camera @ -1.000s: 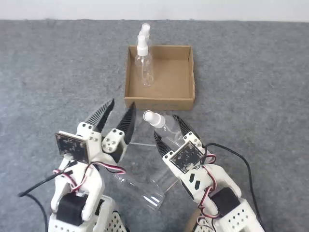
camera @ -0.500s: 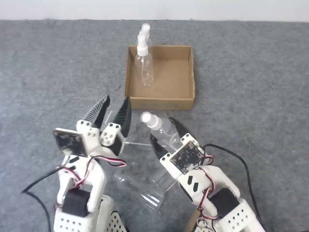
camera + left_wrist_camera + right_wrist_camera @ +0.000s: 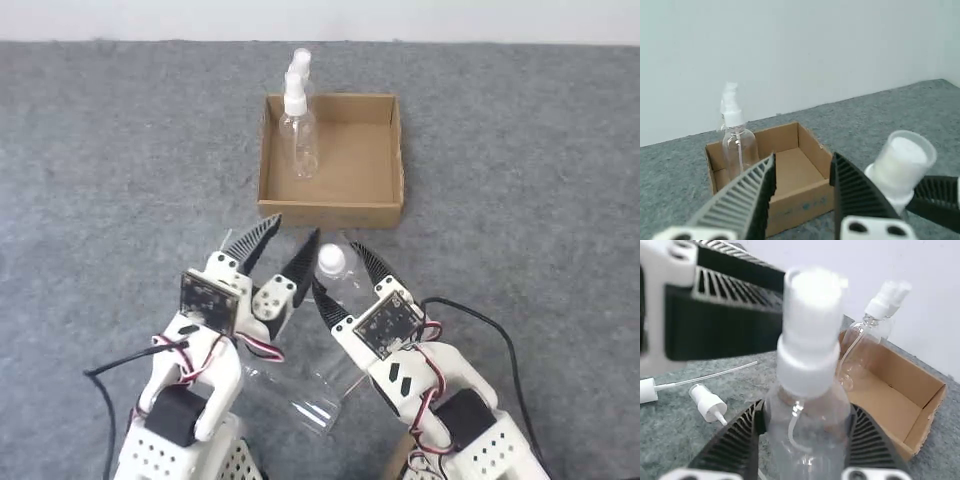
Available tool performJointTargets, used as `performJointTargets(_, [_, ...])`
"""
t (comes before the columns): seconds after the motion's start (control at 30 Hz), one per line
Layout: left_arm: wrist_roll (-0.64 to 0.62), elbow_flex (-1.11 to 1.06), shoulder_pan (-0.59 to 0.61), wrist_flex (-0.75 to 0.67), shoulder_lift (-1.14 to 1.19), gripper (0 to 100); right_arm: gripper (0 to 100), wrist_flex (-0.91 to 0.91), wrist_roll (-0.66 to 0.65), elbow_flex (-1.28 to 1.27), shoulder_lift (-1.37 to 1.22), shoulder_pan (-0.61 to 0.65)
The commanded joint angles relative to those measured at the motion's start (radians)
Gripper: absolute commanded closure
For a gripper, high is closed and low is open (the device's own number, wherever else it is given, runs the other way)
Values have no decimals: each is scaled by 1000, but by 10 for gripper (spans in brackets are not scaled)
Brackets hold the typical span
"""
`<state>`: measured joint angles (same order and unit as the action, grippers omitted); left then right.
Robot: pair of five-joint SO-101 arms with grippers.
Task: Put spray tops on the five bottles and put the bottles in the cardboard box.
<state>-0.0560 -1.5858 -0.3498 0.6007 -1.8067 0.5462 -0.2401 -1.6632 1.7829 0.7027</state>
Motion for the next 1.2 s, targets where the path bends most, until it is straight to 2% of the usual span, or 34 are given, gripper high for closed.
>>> performJointTargets(0.0, [31, 12, -44, 8, -17, 831, 898, -8, 3, 6, 33, 12])
performJointTargets(0.17, [57, 12, -74, 11, -17, 831, 898, -5, 0, 5, 33, 10])
performJointTargets(0.4, [52, 58, -40, 46, -17, 831, 898, -4, -2, 2, 33, 10])
performJointTargets(0.77, [9, 196, 160, 89, -17, 831, 898, -1, 5, -6, 33, -61])
performJointTargets(1.0, [2, 196, 390, 195, -17, 831, 898, -1, 5, -11, 33, -61])
performJointTargets(1.17, [2, 193, 483, 273, -17, 831, 898, -1, 5, -18, 33, -61])
